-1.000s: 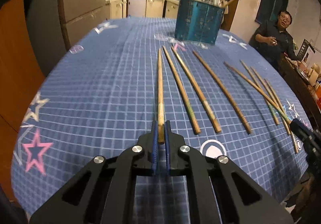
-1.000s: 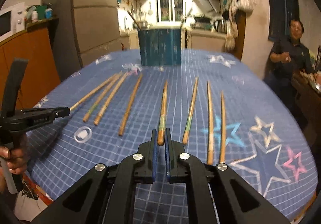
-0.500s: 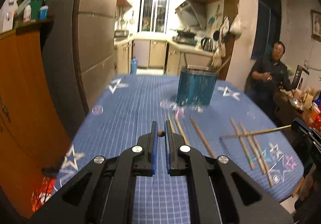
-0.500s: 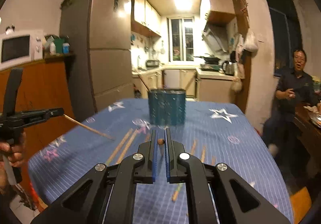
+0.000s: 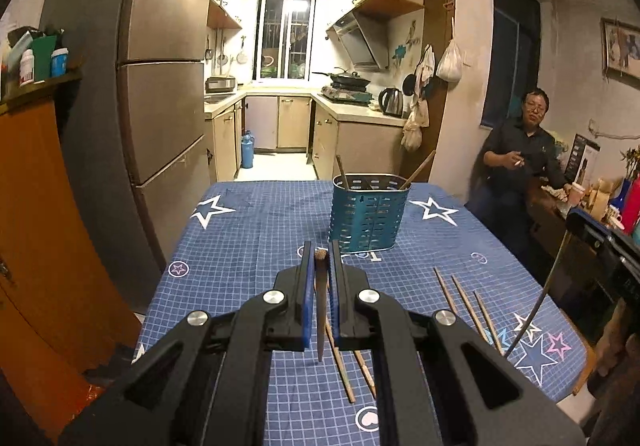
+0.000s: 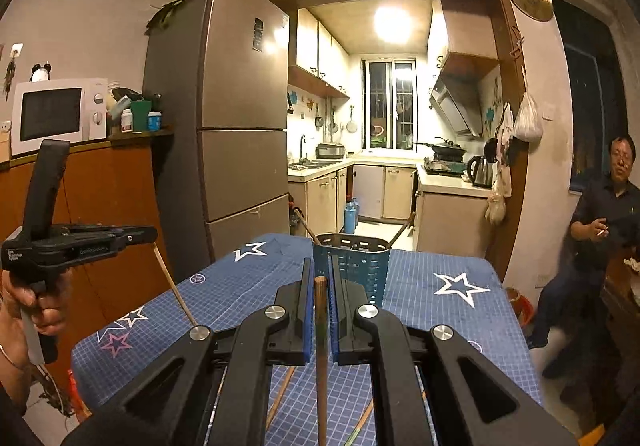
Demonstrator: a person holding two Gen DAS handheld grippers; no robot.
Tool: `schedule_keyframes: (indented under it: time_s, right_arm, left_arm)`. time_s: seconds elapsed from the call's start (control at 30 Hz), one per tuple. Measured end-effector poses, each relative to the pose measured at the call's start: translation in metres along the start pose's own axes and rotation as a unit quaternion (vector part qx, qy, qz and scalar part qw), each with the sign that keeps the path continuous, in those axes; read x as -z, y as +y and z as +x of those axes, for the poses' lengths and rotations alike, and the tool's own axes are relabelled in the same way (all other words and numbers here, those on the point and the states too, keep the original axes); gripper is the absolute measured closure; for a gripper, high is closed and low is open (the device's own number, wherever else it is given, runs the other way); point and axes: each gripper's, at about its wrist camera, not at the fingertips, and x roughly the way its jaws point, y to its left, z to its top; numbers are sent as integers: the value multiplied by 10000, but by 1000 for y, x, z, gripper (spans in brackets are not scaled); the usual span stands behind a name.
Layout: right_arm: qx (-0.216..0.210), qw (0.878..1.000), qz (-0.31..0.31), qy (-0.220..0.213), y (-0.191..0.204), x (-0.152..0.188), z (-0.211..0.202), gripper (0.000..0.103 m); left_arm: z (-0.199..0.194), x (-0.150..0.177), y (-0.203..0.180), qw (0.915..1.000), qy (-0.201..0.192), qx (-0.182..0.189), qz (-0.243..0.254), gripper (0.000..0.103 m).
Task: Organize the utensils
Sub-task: 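Grasp a chopstick with the left tool while the right tool grasps another, then carry both chopsticks over the teal holder, lower them in, open both tools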
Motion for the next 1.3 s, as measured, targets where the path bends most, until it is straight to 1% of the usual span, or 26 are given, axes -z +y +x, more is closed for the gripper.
schedule_keyframes:
  time_s: [0.1, 0.17, 0.37, 0.5, 0.63, 0.73, 0.9, 1.03, 1.13, 1.27, 1.3]
  right_arm:
    - [-6, 10000, 4, 1, 3, 1, 1, 95]
    - [-14, 10000, 3, 12, 4, 1, 3, 95]
    - [-15, 10000, -2, 25, 7, 0, 7, 95]
    - [-38, 10000, 12, 85, 2, -3, 17, 95]
    - [20, 9999, -92, 100, -2, -19, 32, 95]
    - [83, 9998, -173, 63, -5, -35, 43, 95]
    - [120, 9999, -111, 33, -16, -61, 64, 95]
    - [204, 9998, -74, 33, -26, -85, 89, 95]
    - [297, 9996, 22, -8, -36, -107, 110, 95]
    - [383, 9989, 234, -124, -53, -140, 144, 95]
    - [411, 9987, 269, -153, -56, -146, 153, 95]
  left_arm:
    - [3, 3, -4, 9999, 29, -117, 32, 98]
    - [2, 5, -5, 9996, 29, -264, 67, 98]
    - [6, 0, -10, 9977, -4, -649, 186, 98]
    - [10, -3, -12, 9956, -62, -881, 311, 98]
    - [17, -11, -16, 9943, -86, -990, 383, 98]
    - [24, -22, -22, 9917, -207, -1165, 508, 98]
    - [42, -41, -30, 9891, -302, -1288, 643, 98]
    - [62, -67, -35, 9900, -370, -1199, 643, 98]
    - [80, -98, -36, 9916, -435, -1075, 565, 98]
    - [103, -146, -42, 9959, -541, -614, 378, 98]
    - [108, -155, -45, 9963, -561, -549, 349, 98]
